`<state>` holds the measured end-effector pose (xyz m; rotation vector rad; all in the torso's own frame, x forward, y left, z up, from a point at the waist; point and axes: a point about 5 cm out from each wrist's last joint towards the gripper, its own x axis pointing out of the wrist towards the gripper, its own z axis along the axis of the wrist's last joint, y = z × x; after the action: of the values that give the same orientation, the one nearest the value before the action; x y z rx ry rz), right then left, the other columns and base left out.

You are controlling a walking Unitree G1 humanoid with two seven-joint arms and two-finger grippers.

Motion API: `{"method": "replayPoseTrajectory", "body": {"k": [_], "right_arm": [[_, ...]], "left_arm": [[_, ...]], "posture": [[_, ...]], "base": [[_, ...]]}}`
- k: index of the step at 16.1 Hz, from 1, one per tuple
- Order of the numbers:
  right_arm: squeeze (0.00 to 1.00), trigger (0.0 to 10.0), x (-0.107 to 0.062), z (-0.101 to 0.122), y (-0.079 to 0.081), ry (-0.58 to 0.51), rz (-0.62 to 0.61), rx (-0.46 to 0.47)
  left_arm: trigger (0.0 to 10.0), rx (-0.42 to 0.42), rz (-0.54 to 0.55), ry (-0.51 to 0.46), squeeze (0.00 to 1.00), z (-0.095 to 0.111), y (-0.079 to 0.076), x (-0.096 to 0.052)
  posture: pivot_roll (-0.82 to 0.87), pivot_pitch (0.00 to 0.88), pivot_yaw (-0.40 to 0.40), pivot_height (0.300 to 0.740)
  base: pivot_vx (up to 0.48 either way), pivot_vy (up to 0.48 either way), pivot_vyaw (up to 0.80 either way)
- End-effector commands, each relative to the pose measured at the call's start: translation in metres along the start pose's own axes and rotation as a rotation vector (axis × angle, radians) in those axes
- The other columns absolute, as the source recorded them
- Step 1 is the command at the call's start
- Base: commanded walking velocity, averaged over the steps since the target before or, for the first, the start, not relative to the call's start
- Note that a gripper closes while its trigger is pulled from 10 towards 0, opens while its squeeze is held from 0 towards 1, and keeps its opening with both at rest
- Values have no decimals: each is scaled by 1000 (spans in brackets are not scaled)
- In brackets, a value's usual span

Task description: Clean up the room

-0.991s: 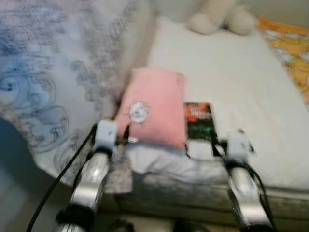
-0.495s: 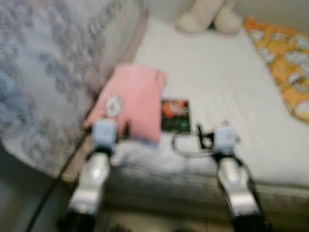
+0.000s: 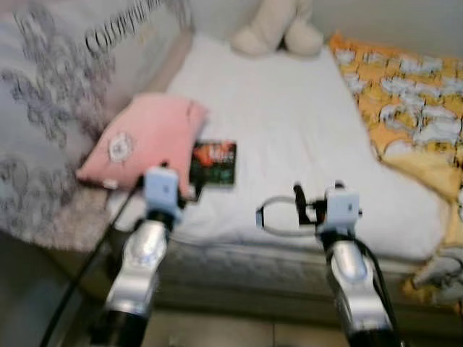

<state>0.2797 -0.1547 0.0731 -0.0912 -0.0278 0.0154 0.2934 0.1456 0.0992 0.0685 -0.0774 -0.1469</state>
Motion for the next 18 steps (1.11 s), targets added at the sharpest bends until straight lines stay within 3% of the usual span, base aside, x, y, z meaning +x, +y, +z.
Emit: {"method": "replayPoseTrajectory", "body": {"k": [1, 6, 9, 11, 14, 15, 16, 18], "right_arm": [[1000, 10000, -1, -3, -9, 25, -28, -13], [1000, 10000, -3, -6, -9, 47, 7, -54], [1000, 10000, -5, -1, -15, 0, -23, 14], [1000, 10000, -10, -12, -27, 54, -98, 40], [1000, 10000, -9, -18, -21, 99, -40, 40], [886, 10000, -5, -17, -13, 104, 14, -5], [0, 10000, -4, -18, -10, 113, 29, -27], [0, 10000, -4, -19, -10, 123, 27, -6]], "left_arm": [[10000, -14, -21, 31, 0, -6, -8, 0], [10000, -3, 12, 61, 0, -14, -5, -1], [10000, 22, 62, 24, 0, -13, 4, -7], [10000, 13, 67, 58, 0, -19, 7, -13], [10000, 19, 45, 52, 0, -18, 3, -8], [10000, 23, 36, 51, 0, -17, 1, -5], [10000, 25, 35, 50, 0, -18, 1, -5], [10000, 29, 32, 54, 0, -18, 2, -5]], "posture": [[-1, 0, 8, 740], [-11, 0, -6, 740], [-7, 0, -9, 740], [-2, 0, -8, 740], [0, 0, -7, 740], [-1, 0, -5, 740], [-1, 0, -5, 736], [1, 0, -6, 731]], "base": [[0, -439, 0], [0, -439, 0], [0, -437, 0], [0, -433, 0], [0, -435, 0], [0, -435, 0], [0, -435, -425], [0, -435, -575]]}}
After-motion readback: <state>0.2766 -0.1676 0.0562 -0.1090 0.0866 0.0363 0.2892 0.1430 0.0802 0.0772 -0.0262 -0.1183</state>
